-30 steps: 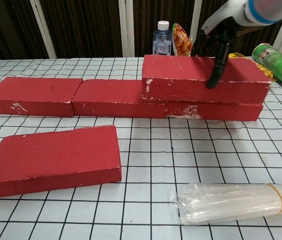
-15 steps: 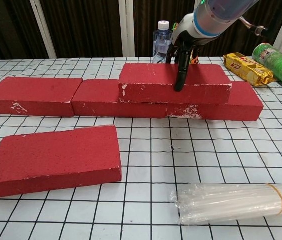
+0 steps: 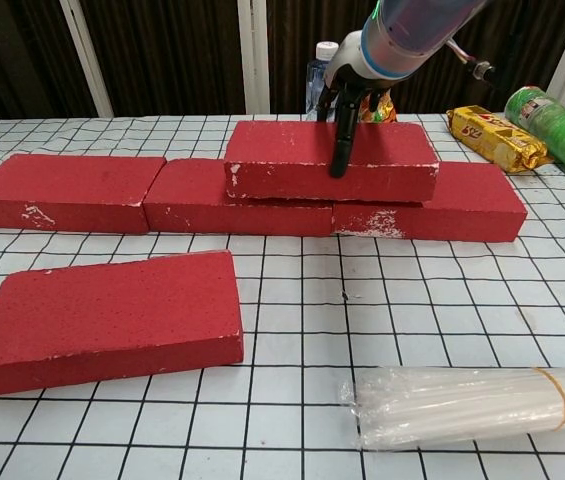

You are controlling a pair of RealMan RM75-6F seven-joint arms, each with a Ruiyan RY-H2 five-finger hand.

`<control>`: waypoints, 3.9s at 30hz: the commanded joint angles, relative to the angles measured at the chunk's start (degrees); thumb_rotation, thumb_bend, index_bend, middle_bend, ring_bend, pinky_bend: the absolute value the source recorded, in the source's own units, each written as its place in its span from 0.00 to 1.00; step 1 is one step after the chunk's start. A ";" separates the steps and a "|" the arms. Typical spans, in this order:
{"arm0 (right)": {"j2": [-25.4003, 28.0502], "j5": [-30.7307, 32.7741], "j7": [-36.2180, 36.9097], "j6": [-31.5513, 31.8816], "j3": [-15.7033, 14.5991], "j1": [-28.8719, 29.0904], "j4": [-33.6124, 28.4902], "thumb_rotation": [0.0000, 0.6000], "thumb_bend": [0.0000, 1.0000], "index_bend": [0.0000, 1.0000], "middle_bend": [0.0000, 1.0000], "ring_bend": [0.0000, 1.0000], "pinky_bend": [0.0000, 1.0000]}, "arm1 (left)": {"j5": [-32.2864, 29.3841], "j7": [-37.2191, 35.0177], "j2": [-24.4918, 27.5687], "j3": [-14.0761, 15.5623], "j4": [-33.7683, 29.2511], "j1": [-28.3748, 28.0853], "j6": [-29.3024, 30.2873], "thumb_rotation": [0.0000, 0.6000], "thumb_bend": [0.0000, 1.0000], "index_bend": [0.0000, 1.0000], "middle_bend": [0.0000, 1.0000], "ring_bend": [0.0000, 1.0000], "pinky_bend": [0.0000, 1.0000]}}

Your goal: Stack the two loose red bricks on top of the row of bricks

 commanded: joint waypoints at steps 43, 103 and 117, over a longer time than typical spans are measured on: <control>-4.53 -2.71 -5.45 -1.47 5.81 -4.11 6.50 1.00 0.13 0.30 0.21 0.01 0.00 | -1.34 2.37 -0.75 -0.30 -0.12 0.15 0.97 1.00 0.00 0.07 0.02 0.00 0.00; 7.47 -9.64 -0.86 2.47 14.60 -10.96 -10.08 1.00 0.13 0.03 0.00 0.00 0.00 | -0.42 0.48 -0.01 0.11 -0.10 0.45 0.76 1.00 0.00 0.08 0.02 0.00 0.00; 28.66 -54.27 26.34 9.68 9.85 -40.89 -38.39 1.00 0.13 0.03 0.00 0.00 0.00 | 2.58 -0.15 -0.12 1.30 -0.28 0.18 0.45 1.00 0.00 0.08 0.02 0.00 0.00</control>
